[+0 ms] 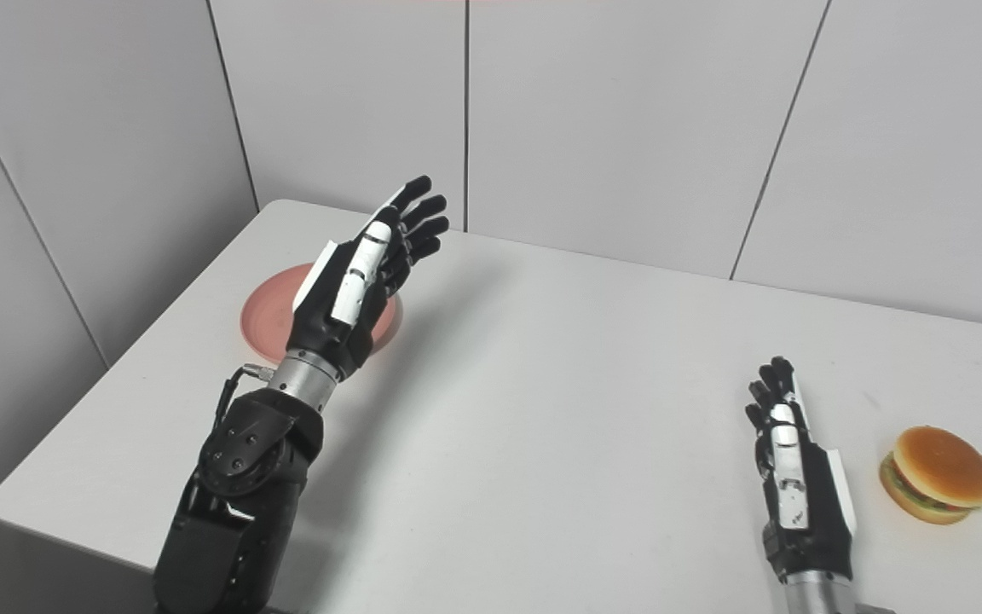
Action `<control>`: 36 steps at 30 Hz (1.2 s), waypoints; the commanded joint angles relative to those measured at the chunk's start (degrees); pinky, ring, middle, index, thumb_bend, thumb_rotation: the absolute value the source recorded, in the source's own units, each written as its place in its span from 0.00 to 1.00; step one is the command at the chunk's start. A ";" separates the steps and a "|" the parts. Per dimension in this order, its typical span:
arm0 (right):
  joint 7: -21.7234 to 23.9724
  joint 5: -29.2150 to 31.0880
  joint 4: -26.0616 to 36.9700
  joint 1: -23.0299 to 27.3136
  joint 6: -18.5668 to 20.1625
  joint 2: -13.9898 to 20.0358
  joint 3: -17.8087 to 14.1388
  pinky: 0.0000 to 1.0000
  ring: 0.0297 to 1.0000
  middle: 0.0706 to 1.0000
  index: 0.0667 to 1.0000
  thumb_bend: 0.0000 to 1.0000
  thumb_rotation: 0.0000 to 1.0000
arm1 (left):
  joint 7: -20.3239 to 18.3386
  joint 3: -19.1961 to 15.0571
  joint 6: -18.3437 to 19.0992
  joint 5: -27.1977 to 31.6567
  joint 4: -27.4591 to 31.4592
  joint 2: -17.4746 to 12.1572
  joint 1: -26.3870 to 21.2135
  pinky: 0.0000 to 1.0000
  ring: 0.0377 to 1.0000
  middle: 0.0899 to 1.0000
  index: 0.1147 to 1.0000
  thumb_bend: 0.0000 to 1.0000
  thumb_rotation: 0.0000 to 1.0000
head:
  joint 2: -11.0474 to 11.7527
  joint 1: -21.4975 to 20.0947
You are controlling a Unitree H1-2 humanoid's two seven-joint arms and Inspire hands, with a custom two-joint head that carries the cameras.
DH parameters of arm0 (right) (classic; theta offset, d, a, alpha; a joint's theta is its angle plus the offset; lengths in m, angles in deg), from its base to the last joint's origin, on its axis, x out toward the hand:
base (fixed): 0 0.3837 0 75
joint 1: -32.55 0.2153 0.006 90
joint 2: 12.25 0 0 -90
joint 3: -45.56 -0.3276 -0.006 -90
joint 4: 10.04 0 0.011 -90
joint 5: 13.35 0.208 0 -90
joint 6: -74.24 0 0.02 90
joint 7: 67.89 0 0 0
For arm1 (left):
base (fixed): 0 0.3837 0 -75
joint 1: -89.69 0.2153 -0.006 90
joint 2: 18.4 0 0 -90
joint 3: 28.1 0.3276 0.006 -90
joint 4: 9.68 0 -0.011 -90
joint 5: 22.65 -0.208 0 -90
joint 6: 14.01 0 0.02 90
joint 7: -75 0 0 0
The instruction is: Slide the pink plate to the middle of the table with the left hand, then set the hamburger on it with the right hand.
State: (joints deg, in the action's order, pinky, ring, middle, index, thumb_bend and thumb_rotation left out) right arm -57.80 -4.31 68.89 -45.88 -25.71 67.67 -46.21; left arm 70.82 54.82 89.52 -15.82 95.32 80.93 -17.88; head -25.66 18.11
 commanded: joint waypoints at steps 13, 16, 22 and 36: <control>0.67 0.88 -2.28 -3.68 -0.73 -0.06 -0.22 1.00 1.00 1.00 1.00 0.24 1.00 | 1.32 -10.09 -3.95 6.52 -12.62 -8.60 -9.84 0.96 0.93 0.92 0.91 0.39 1.00 | -0.08 0.59; 0.50 1.06 -2.09 -3.74 -0.44 -0.22 -0.38 1.00 1.00 1.00 1.00 0.26 1.00 | 1.46 -11.63 -4.73 7.38 -15.15 -9.91 -10.80 0.94 0.92 0.92 0.89 0.39 1.00 | -0.08 0.56; 0.86 0.97 -1.75 -3.94 0.11 0.17 -0.13 1.00 1.00 1.00 1.00 0.25 1.00 | 1.42 -13.43 -4.77 8.96 -18.63 -12.08 -11.51 0.93 0.92 0.91 0.88 0.40 1.00 | 0.22 1.01; 1.23 2.19 -1.81 -4.05 -0.37 0.60 -0.26 1.00 1.00 1.00 1.00 0.25 1.00 | 4.27 -17.59 -4.63 10.85 -25.22 -14.69 -11.37 0.91 0.91 0.91 0.90 0.35 1.00 | -0.31 1.43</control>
State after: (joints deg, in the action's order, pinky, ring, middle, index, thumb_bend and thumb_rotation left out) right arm -57.26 -2.43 69.77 -46.39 -25.63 68.11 -46.30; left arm 74.58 37.90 86.46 -5.24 69.28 68.28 -26.70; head -25.93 19.51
